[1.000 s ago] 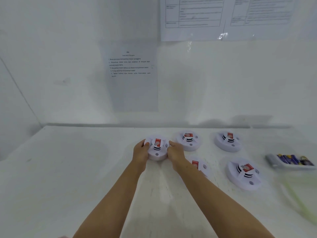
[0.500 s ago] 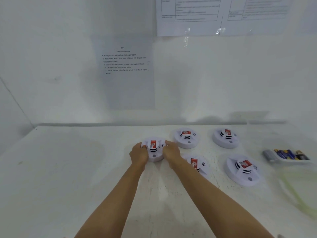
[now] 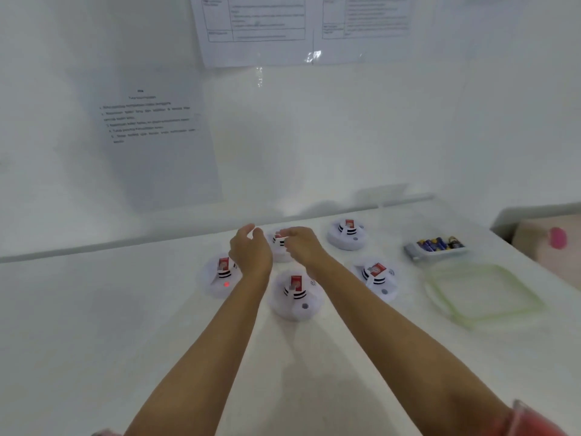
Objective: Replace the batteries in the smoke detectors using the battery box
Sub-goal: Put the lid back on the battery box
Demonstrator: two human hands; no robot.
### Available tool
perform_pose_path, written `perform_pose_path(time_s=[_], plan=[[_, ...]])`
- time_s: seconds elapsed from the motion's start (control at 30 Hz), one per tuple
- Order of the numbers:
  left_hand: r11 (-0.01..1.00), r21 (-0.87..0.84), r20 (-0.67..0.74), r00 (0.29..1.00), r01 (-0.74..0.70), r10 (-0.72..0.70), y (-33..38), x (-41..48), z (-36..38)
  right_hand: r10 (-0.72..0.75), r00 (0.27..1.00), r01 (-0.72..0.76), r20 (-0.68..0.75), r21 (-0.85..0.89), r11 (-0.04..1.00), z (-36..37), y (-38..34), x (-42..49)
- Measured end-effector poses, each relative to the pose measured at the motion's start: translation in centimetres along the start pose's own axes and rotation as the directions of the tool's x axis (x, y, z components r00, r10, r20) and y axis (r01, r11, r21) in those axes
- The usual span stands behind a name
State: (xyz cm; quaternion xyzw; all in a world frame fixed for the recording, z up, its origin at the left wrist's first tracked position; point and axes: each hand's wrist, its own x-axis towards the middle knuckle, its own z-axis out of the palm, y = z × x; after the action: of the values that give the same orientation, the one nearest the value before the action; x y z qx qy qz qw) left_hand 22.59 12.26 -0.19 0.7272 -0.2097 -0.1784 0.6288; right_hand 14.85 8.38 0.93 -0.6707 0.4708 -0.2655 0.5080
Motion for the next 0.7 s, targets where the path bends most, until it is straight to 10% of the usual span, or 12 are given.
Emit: perform_pose_path(time_s=[0.3,0.7], plan=[[0.999,-0.023,0.216,0.976,-0.034,0.038,2.1,-10.4,10.9,0.120,0.967,-0.065,-0.223,0.241,0.968,-16.0,5.0,-3.4],[0.992,0.113,0.171,0.982,0.061,-0.080,0.9,-20.8,22.7,0.108,0.975,-0.066,-0.192,0.216,0.974,-33.6,13.1,-5.0]])
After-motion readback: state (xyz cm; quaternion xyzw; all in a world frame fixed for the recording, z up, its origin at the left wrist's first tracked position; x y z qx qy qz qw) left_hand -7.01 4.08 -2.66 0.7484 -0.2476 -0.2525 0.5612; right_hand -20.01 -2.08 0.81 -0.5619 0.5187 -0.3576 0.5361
